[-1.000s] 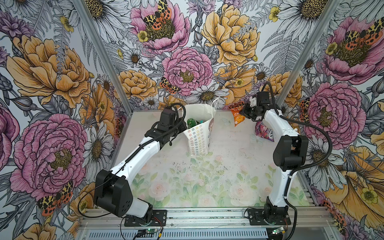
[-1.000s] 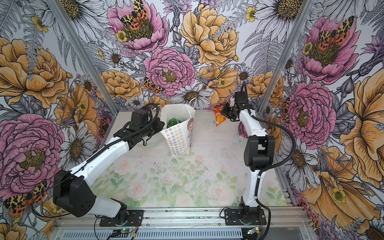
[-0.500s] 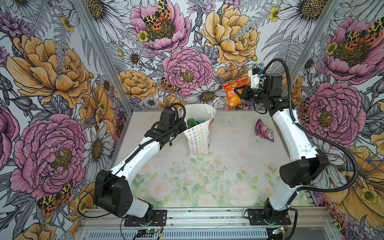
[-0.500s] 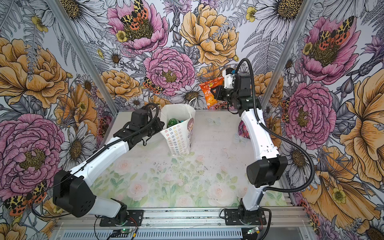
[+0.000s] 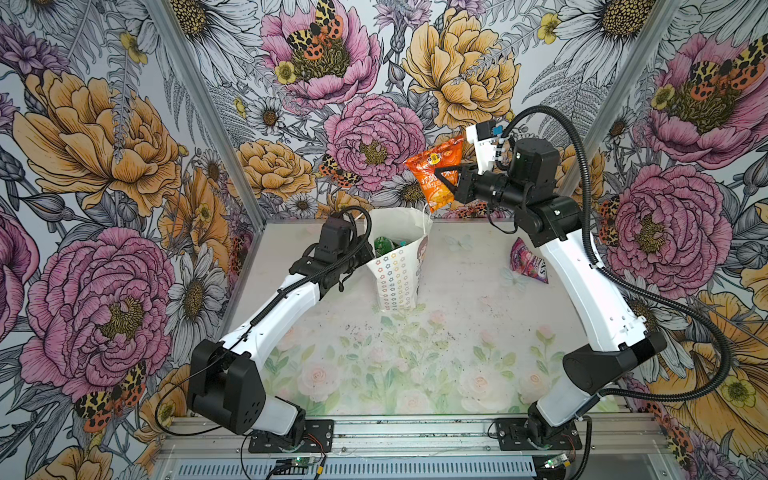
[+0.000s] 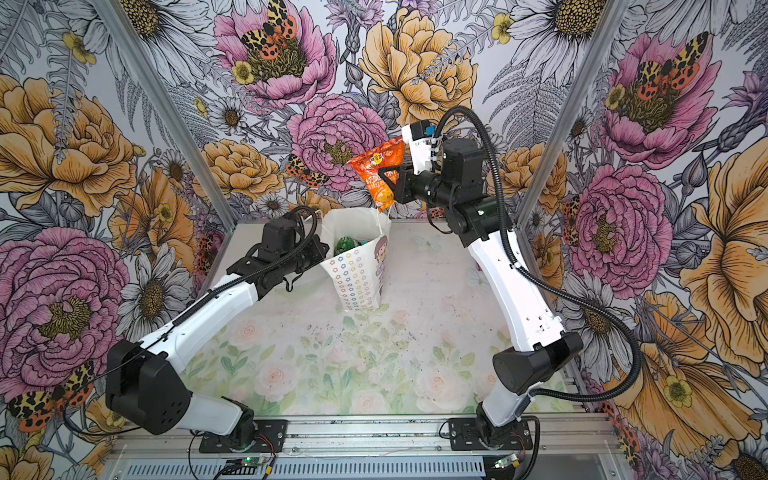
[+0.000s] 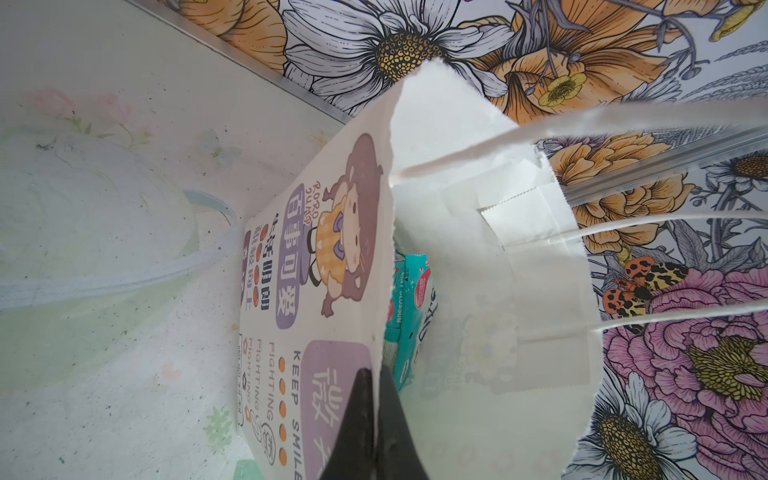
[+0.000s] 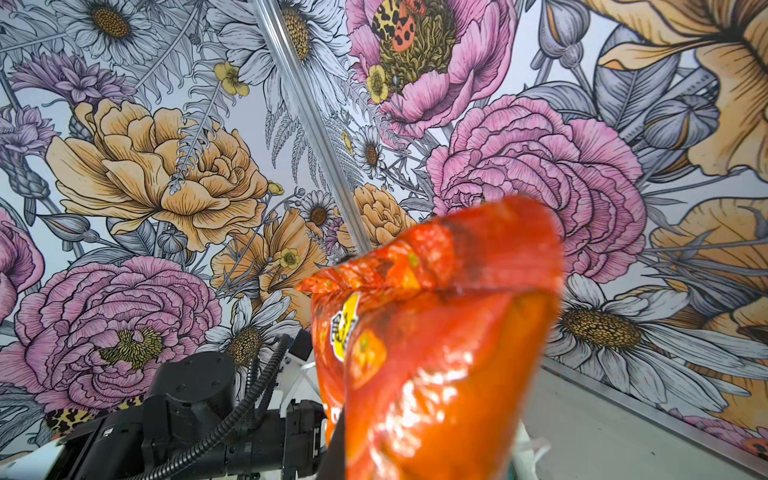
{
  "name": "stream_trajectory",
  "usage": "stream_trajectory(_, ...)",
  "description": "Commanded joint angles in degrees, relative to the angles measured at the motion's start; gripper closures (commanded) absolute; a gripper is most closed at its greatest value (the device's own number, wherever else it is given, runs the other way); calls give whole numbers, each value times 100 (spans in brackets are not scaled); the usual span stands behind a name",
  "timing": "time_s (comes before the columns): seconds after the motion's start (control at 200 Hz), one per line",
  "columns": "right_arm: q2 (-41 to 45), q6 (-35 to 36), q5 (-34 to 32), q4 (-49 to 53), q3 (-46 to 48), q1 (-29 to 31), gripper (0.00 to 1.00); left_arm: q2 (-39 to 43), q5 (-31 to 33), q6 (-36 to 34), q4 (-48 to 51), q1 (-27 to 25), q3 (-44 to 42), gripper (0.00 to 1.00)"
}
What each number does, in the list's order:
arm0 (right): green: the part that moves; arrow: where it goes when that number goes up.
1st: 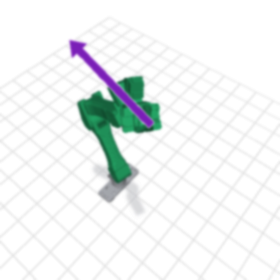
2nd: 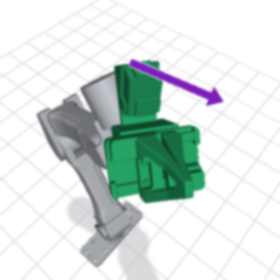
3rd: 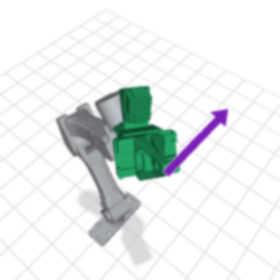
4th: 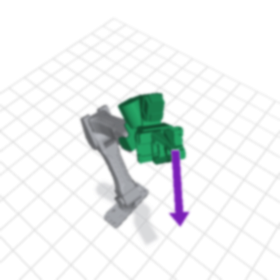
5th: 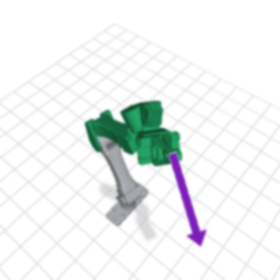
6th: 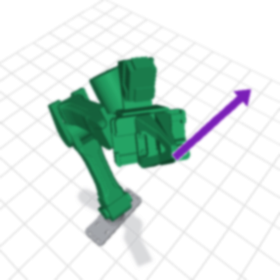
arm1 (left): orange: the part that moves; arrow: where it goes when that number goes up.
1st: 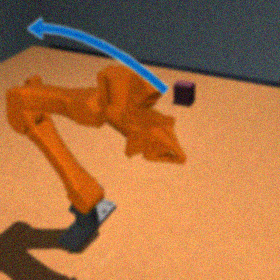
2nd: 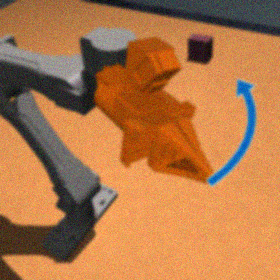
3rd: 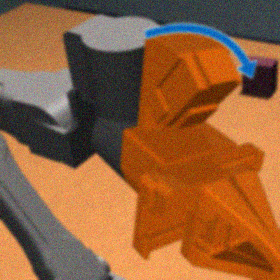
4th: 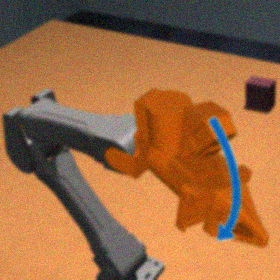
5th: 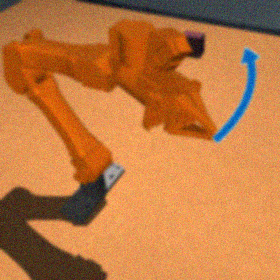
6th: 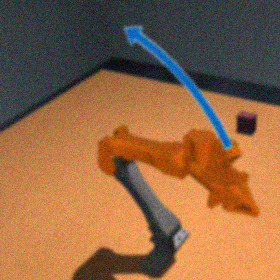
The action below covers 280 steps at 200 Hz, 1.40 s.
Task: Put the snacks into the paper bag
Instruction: 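Lift the orange packet with the right gripper and carry it over the bag, then lower the orange packet into the bag and open the right gripper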
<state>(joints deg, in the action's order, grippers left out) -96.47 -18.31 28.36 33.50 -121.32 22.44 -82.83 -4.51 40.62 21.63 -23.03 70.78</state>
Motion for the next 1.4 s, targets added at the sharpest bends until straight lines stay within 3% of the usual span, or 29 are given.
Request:
stream_trajectory(0.0,-284,80,7,-124,-217,152,100,259,47,95,-273,11,14,100)
stream_trajectory(0.751,-1568,152,-175,83,-501,575,100,293,39,80,-273,43,-26,100)
stream_trajectory(1.396,-2051,867,-1023,1531,-991,937,100,276,5,113,-335,83,-69,100)
